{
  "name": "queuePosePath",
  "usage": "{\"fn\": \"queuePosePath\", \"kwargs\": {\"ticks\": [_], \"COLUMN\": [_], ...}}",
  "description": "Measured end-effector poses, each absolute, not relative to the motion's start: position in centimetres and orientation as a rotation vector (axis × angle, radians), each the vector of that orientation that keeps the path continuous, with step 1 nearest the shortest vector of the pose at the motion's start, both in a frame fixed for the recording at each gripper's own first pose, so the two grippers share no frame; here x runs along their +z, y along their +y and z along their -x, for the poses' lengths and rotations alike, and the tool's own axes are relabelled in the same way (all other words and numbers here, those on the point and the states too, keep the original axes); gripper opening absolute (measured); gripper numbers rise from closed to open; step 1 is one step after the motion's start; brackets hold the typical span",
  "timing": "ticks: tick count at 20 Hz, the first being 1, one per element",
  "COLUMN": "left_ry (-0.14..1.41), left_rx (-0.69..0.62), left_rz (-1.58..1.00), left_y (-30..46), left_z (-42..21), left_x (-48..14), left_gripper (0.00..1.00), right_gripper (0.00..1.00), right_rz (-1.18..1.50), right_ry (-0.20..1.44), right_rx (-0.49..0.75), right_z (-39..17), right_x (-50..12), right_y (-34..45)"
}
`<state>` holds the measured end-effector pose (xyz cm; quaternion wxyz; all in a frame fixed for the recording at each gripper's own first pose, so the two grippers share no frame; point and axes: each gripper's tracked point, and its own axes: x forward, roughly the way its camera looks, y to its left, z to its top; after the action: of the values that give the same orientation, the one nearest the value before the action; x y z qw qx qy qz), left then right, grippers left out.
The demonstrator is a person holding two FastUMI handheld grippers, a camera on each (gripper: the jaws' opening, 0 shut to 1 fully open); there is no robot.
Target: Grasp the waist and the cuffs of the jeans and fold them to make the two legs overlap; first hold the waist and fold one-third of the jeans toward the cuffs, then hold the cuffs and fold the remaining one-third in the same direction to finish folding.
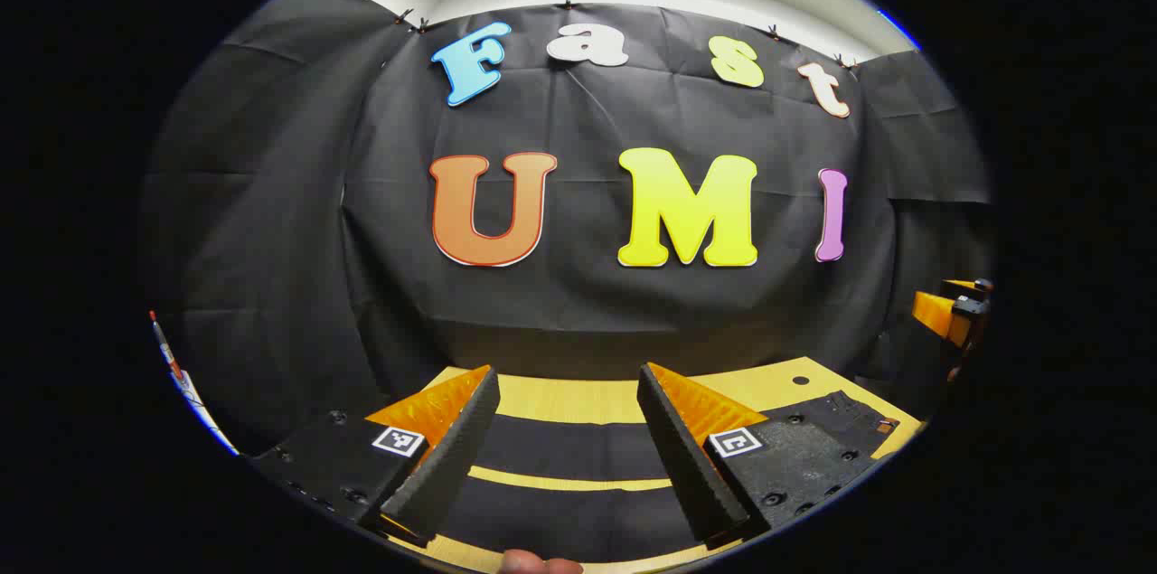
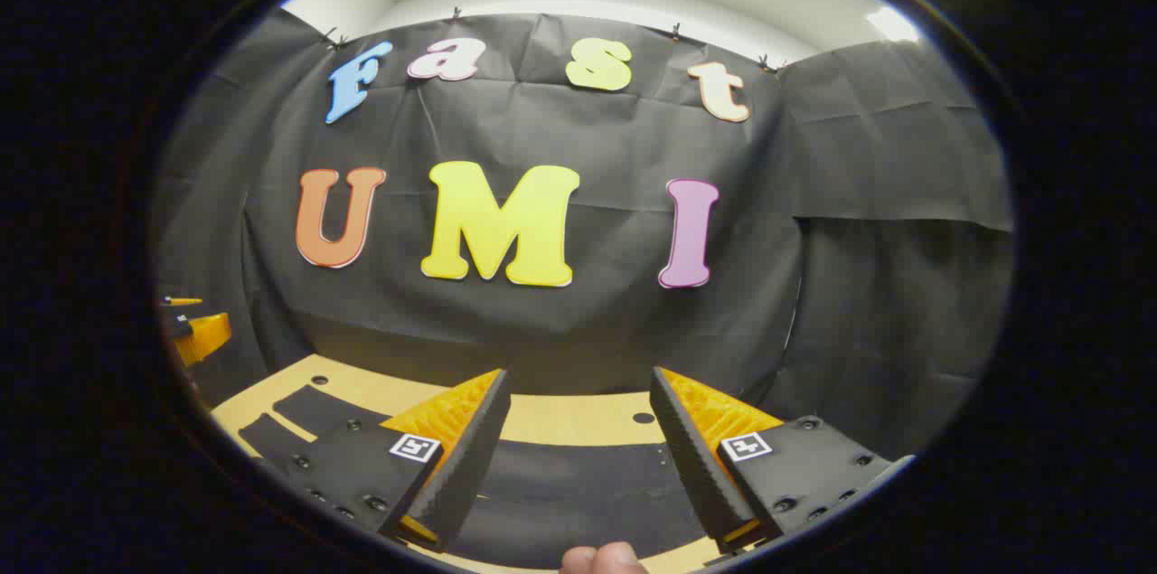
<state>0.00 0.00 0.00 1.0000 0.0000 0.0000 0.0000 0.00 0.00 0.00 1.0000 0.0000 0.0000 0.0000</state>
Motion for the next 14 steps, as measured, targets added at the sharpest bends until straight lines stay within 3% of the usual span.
{"fn": "queuePosePath", "kwargs": {"ticks": [14], "left_ry": [-0.028], "left_rx": [-0.009], "left_rz": [-0.012], "left_y": [-1.4], "left_z": [0.1], "left_x": [0.9], "left_gripper": [0.98], "right_gripper": [0.96], "right_rz": [0.02], "right_ry": [-0.04], "right_rx": [0.107], "right_z": [0.3], "right_x": [1.2], "right_y": [2.9]}}
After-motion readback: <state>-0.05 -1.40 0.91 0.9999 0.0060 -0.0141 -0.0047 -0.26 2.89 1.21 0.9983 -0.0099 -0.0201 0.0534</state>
